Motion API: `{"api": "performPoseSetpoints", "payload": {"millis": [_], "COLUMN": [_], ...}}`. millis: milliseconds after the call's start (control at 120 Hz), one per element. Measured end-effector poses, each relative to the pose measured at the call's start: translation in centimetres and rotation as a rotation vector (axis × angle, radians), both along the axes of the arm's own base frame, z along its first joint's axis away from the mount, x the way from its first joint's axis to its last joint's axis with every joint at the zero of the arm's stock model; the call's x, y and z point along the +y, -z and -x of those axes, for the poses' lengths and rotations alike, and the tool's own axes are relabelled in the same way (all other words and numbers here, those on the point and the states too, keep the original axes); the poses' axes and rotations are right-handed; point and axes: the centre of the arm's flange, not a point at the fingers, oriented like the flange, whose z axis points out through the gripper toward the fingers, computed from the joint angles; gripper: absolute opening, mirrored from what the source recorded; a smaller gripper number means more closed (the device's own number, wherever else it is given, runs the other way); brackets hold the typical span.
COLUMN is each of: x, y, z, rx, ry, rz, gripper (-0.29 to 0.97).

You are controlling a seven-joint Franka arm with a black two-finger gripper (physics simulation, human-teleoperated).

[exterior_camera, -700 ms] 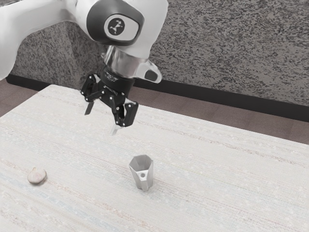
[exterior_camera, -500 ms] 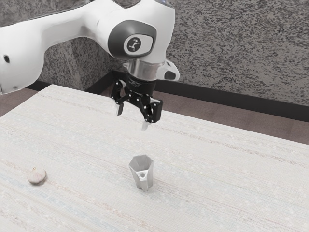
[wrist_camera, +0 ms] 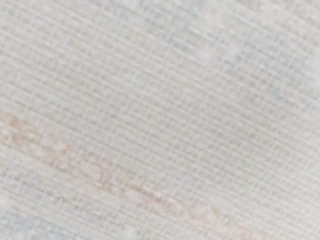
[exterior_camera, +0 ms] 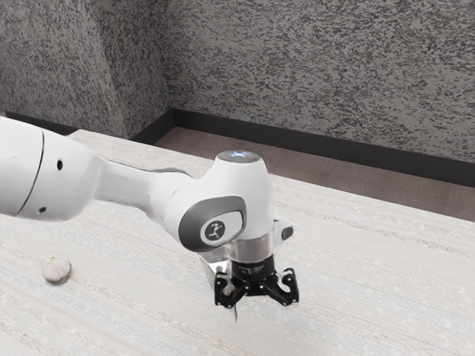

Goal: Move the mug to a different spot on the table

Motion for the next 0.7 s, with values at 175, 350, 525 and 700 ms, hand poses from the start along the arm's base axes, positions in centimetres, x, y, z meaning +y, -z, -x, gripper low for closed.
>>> {"api": "performPoseSetpoints", "payload": {"millis": [175,350,525,700], "x": [2.5,3.2,7.8,9.0], "y": [-2.5,-2.0,-0.5,0.1], "z": [3.6,7.3,3.3,-0.1], "rx": [-0.045,-0.064,-0.068,-0.097], "ry": [-0.194,-0.242,-0.392,-0.475], "rz": [-0.012,-0.1,-0.156,-0.165], "gripper": [0.68,0.68,0.68,0.68]}}
